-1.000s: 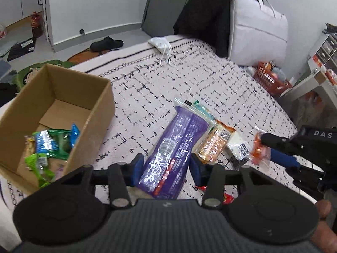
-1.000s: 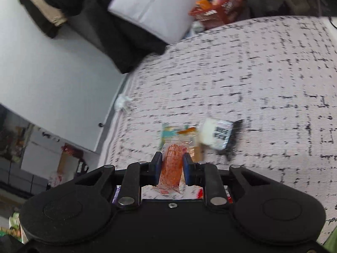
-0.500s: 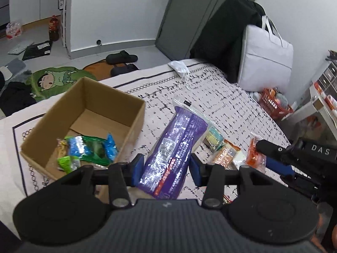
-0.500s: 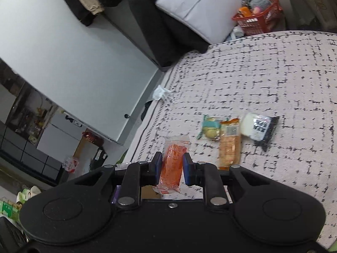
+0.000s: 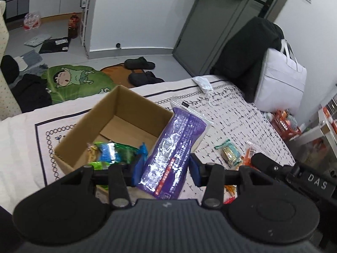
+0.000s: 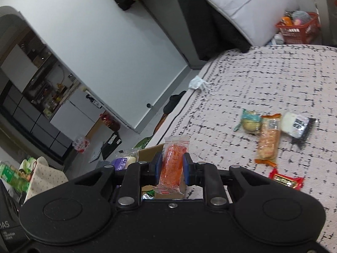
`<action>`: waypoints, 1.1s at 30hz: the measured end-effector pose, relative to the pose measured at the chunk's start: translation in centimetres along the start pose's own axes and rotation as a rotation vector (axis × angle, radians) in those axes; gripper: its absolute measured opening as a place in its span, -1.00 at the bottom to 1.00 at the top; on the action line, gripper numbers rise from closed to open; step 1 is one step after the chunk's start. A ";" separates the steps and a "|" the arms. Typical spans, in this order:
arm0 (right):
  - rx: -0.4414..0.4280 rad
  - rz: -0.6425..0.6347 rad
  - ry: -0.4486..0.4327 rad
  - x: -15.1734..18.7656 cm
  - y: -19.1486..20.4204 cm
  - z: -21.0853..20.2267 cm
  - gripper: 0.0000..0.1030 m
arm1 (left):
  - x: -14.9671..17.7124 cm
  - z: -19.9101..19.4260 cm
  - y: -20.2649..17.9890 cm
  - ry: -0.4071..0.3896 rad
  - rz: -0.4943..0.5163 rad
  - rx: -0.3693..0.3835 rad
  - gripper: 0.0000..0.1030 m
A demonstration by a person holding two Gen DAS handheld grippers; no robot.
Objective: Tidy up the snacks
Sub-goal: 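Carry the purple and orange packets over the cardboard box with both grippers, then open both grippers to drop the packets into the box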
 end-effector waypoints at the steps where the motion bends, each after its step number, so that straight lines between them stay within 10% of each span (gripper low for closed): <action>1: -0.002 -0.005 -0.001 0.1 0.3 0.0 -0.59 | -0.1 0.0 0.4 -0.002 -0.008 -0.002 -0.13; 13: -0.046 -0.075 0.006 2.0 3.1 1.6 -0.60 | -0.9 1.0 4.6 0.006 -0.099 0.005 -0.66; 29: -0.094 -0.092 0.051 3.0 5.4 5.5 -0.60 | -1.3 2.4 7.9 0.071 -0.187 -0.025 -0.56; 33: -0.159 -0.098 0.062 3.2 5.9 6.3 -0.32 | -1.8 2.1 8.2 0.061 -0.203 -0.053 -0.23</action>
Point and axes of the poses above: each gripper's, at about its wrist camera, not at the fingertips, and z roughly the way its jaws point, y to its left, x to its underside, the point moved 2 cm from there along z, roughly the way its jaws point, and after that the axes turned 6 degrees about x, right-handed, at the moved point
